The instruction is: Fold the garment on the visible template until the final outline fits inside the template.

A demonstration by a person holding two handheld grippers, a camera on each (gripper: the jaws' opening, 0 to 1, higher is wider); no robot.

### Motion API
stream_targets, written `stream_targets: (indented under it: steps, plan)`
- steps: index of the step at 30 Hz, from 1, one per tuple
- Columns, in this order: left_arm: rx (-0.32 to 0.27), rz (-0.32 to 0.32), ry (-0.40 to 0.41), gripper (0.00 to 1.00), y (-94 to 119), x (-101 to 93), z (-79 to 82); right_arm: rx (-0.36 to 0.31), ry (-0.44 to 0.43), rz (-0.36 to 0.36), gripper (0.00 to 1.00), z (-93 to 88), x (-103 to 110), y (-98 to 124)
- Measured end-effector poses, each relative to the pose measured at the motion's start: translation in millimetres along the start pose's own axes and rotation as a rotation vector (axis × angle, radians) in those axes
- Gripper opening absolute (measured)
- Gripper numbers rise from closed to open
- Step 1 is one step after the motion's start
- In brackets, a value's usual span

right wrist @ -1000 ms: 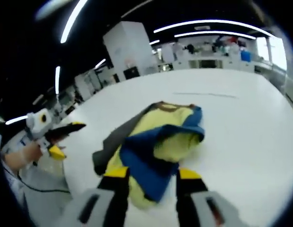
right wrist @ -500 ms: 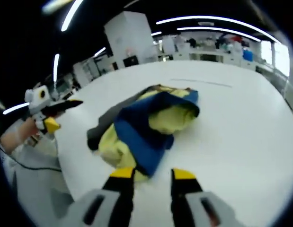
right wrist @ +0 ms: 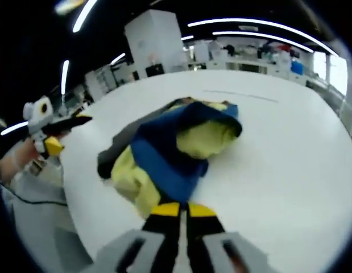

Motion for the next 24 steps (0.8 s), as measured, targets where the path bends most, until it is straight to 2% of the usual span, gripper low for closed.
stream_targets:
  steps: [7, 11, 19, 24]
  plan:
    - [0.002, -0.002, 0.002, 0.86, 0, 0.7, -0.8, -0.031, -0.026, -0.001, 0.00, 4.0, -4, 16]
    - [0.004, -0.007, 0.000, 0.86, -1, -0.4, -1.0, -0.037, -0.026, 0.003, 0.00, 3.7, -9, 34]
    - [0.009, -0.022, 0.000, 0.86, -7, -4.5, -2.5, -0.049, -0.123, -0.016, 0.00, -8.0, -31, 70]
    - [0.013, -0.029, 0.000, 0.86, -9, -5.1, -3.6, -0.057, -0.155, -0.023, 0.00, -9.3, -41, 92]
Point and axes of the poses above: the point that each gripper's makers call its tool centre point, and the gripper's own axes: y roughly backward along the fingers, x roughly to its left, z roughly out of its top, the point moved 6 cm from there along y, roughly backward along the fingers, and after that the axes turned 9 degrees about y, right-handed, at the moved point
